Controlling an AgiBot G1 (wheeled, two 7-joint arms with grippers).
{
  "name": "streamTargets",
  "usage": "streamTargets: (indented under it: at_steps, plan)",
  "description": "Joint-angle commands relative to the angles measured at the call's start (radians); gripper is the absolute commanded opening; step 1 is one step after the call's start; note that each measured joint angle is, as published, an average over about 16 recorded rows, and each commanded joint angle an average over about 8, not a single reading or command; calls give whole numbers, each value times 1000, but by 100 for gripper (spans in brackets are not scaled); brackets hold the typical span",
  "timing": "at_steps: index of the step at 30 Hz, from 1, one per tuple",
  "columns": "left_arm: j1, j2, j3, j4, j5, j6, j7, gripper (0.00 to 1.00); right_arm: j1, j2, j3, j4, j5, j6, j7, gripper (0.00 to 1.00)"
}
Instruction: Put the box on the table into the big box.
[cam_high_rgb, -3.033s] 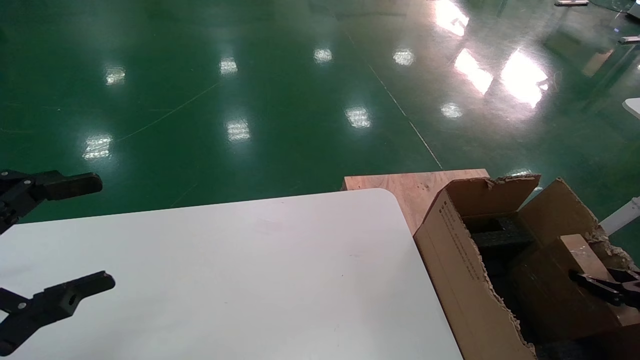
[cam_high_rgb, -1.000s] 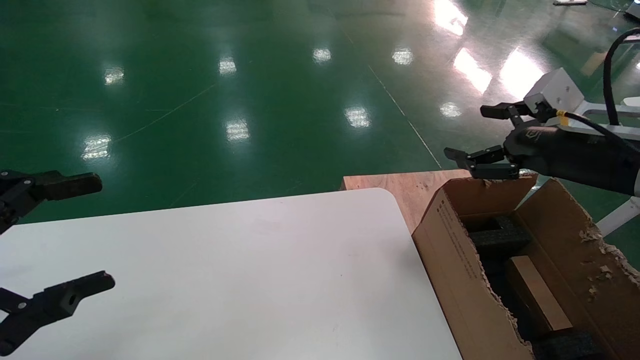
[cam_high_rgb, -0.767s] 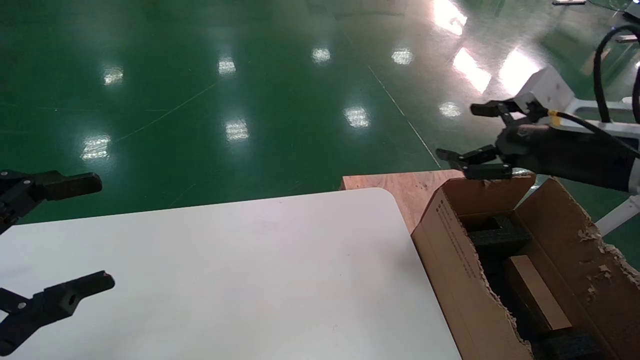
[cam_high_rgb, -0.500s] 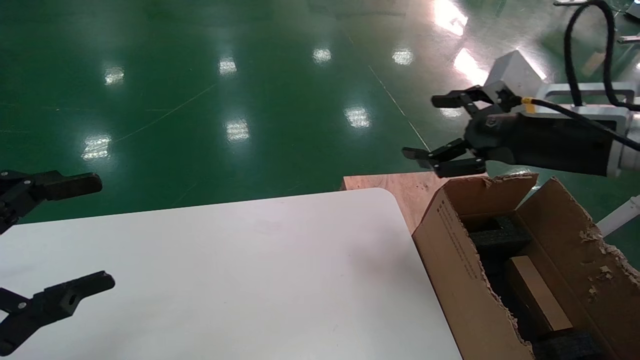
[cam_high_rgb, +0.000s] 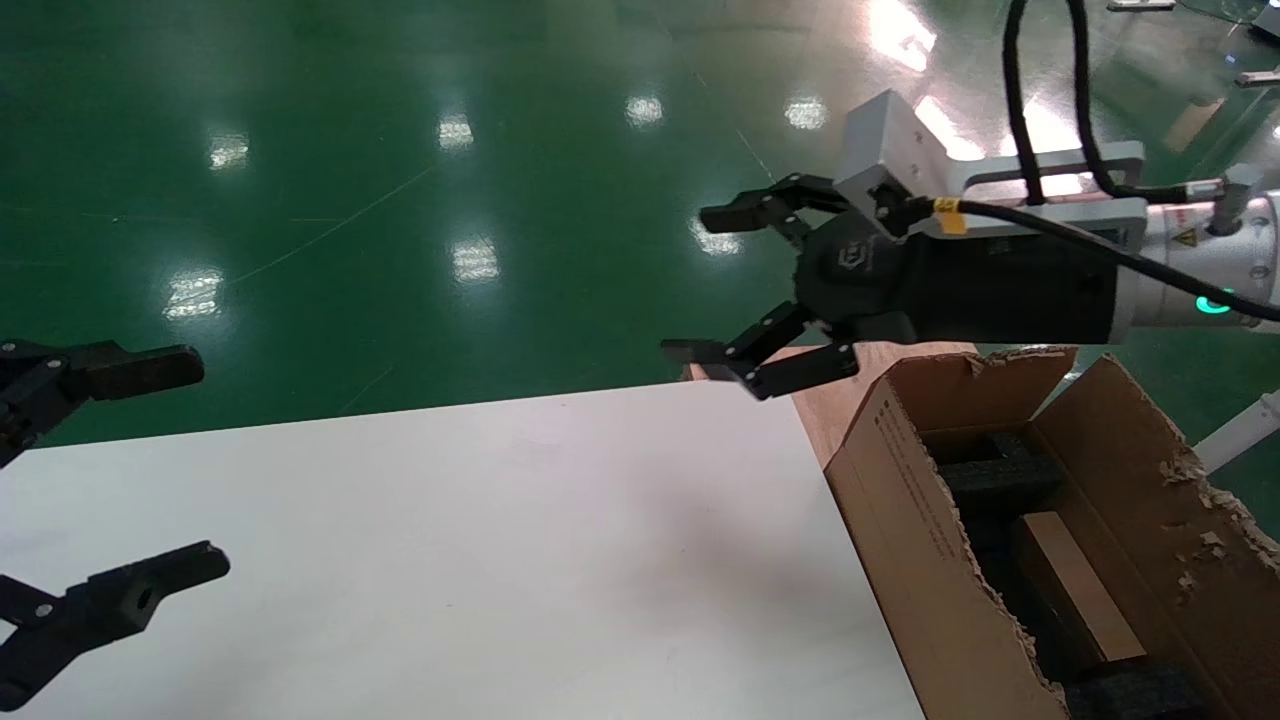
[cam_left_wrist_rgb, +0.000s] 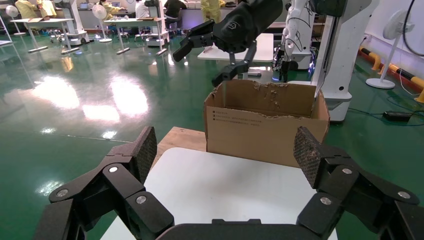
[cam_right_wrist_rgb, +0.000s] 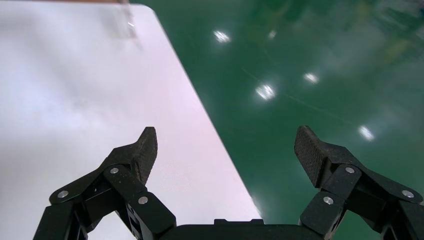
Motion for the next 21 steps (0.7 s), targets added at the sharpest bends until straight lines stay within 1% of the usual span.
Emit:
streamTargets:
  at_steps: [1,21]
  plan:
    - [0,0,0,0,0,0,0,100,-57,-18,77,-3,-8,-31,7,100]
    - [0,0,0,0,0,0,0,100,-630,-195,849,-30,-92,-342,77,100]
